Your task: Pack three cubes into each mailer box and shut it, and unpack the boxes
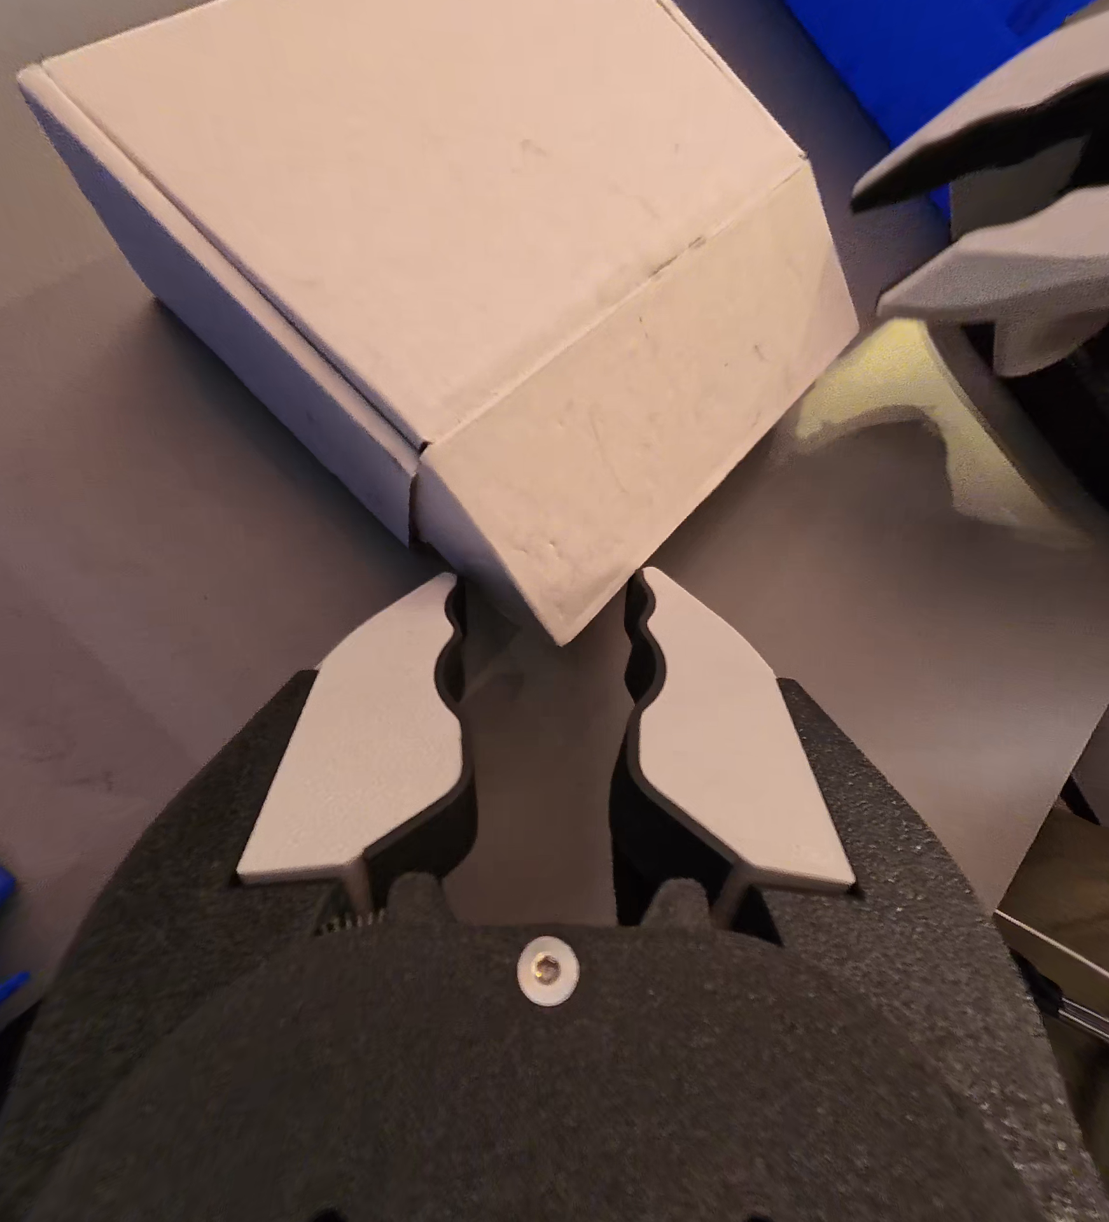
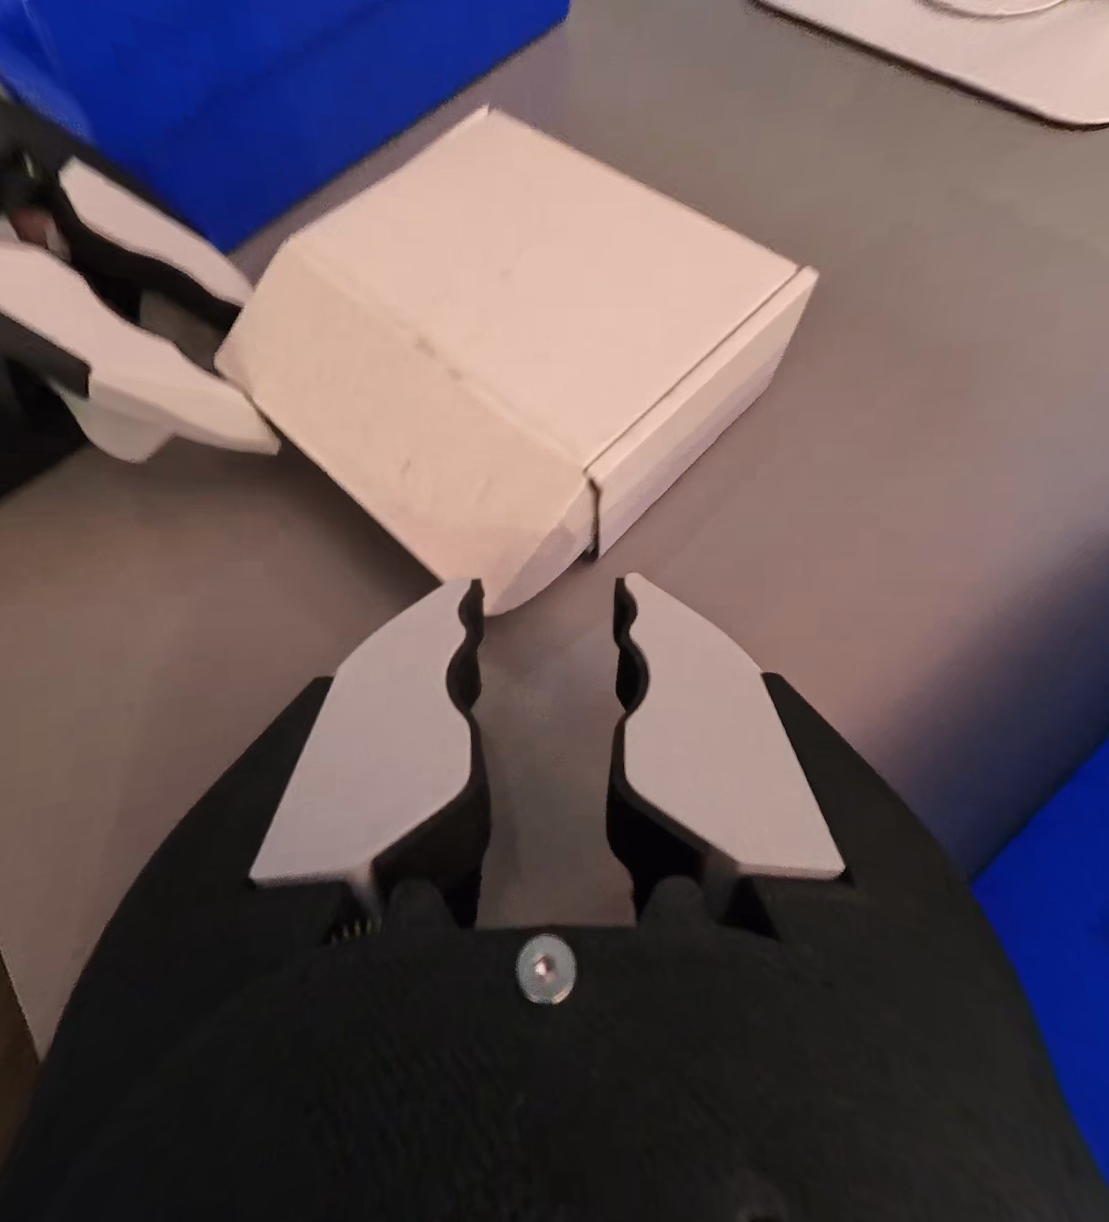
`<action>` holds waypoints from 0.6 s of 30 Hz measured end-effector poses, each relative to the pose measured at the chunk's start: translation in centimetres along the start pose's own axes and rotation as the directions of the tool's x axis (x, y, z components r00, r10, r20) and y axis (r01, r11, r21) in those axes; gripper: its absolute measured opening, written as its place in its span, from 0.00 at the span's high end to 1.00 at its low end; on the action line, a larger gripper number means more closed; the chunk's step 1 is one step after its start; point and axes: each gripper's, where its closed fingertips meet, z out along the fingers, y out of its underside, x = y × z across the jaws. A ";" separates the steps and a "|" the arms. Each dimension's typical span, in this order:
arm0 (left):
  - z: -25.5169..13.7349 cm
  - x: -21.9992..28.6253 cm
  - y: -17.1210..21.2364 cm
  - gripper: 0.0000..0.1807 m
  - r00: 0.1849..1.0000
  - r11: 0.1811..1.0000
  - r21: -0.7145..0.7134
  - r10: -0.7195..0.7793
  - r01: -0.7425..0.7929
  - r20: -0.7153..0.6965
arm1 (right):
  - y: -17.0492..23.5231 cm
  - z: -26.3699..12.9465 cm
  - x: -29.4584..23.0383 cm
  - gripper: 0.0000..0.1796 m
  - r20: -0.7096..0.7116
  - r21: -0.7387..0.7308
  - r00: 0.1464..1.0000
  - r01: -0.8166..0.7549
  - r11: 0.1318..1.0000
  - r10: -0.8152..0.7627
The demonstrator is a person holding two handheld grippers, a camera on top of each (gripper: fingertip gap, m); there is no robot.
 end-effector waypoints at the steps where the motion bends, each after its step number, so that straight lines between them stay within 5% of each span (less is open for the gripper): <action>1: 0.0 -0.1 0.0 0.75 1.000 1.000 -0.003 -0.012 0.012 -0.003 | -0.4 0.2 0.2 0.76 0.008 0.009 1.000 -0.019 1.000 0.019; 3: 0.0 -0.3 0.0 0.76 0.999 0.999 -0.007 -0.037 0.037 -0.009 | -1.0 0.8 0.4 0.67 0.027 0.007 0.999 -0.030 1.000 0.030; 10: 0.1 -0.5 0.1 0.77 0.997 0.997 -0.023 -0.077 0.076 -0.029 | -1.8 2.5 -0.4 0.65 0.216 -0.043 0.974 -0.066 0.997 0.074; 18: 0.6 -1.1 0.0 0.79 0.999 0.998 -0.044 -0.039 0.041 0.025 | -0.8 4.2 0.0 0.70 0.163 -0.086 0.986 -0.013 0.996 0.027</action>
